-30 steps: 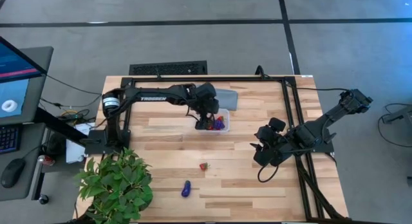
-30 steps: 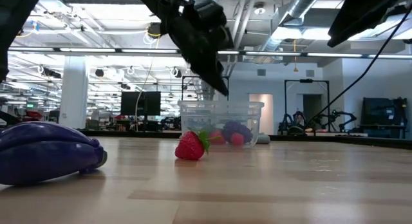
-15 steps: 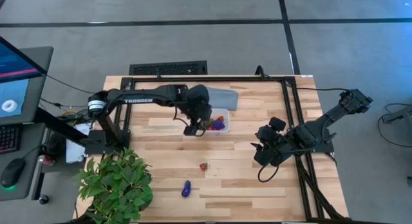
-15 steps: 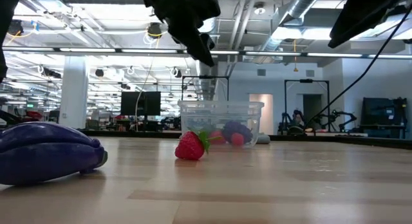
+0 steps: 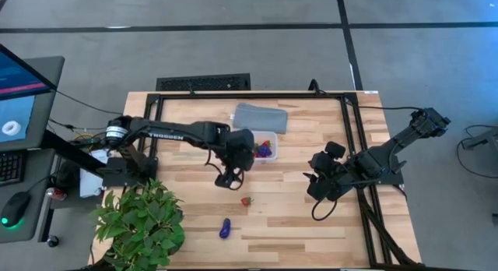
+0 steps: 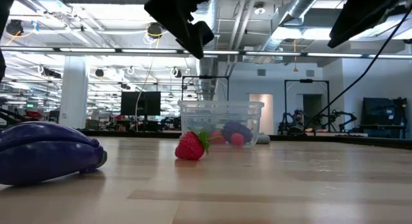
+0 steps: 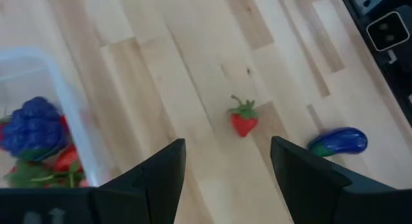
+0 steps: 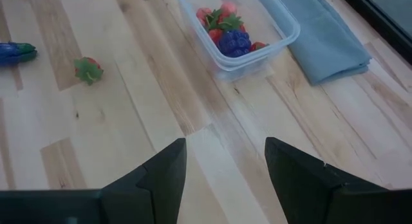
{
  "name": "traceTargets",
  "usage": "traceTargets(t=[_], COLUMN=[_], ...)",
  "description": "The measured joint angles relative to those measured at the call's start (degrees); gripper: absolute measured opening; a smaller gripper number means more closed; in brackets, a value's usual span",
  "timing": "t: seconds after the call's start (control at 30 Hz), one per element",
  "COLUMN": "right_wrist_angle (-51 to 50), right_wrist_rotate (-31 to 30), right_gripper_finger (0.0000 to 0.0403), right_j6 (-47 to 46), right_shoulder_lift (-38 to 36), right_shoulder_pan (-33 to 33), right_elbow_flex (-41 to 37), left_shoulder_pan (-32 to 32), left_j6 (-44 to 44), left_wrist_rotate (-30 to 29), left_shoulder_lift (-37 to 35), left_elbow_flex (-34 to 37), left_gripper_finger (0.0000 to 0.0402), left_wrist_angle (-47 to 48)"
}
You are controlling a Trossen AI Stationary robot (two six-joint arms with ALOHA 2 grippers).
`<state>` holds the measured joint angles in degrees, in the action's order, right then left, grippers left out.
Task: Pick and placing Produce into tupperware
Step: Put the red strawberry into the transparent bin
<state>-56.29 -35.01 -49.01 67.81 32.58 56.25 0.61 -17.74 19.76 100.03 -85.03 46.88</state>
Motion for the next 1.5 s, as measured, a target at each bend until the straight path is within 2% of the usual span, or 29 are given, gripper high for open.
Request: traceTargets(t=[0.43,0.83,1.13,1.23,1.33,1.5], right_wrist_angle=[1.64,12.18,11.65,12.72,13.5,11.64], right_wrist_rotate=[-1.0,4.53,4.35,1.21,-4.98,-13.01], right_gripper_finger=[0.0235,0.0235,0.0235,0.0235,0.0235,0.0235], right_j6=[-0.03,-0.55,0.02,1.82,3.55,1.54], right_shoulder_lift=[-0.01,0.0,0.0,0.0,0.0,-0.02], right_shoulder_pan=[0.0,0.44,2.03,3.45,6.22,10.56], right_elbow_flex=[-1.25,-8.53,-8.76,-8.78,-8.79,-8.79], left_shoulder_pan=[-2.99,-4.79,-5.66,-6.24,-6.85,-7.94], left_j6=[1.53,3.99,8.54,11.27,13.64,15.4], left_wrist_rotate=[-0.88,2.79,2.01,1.9,0.71,-3.03], left_shoulder_lift=[2.91,11.3,12.97,14.03,14.78,14.75], left_elbow_flex=[0.11,0.09,0.09,0.12,0.13,0.11], left_gripper_finger=[0.0217,0.0217,0.0217,0.0217,0.0217,0.0217], left_wrist_angle=[-2.86,-4.18,-7.11,-7.78,-10.09,-13.2])
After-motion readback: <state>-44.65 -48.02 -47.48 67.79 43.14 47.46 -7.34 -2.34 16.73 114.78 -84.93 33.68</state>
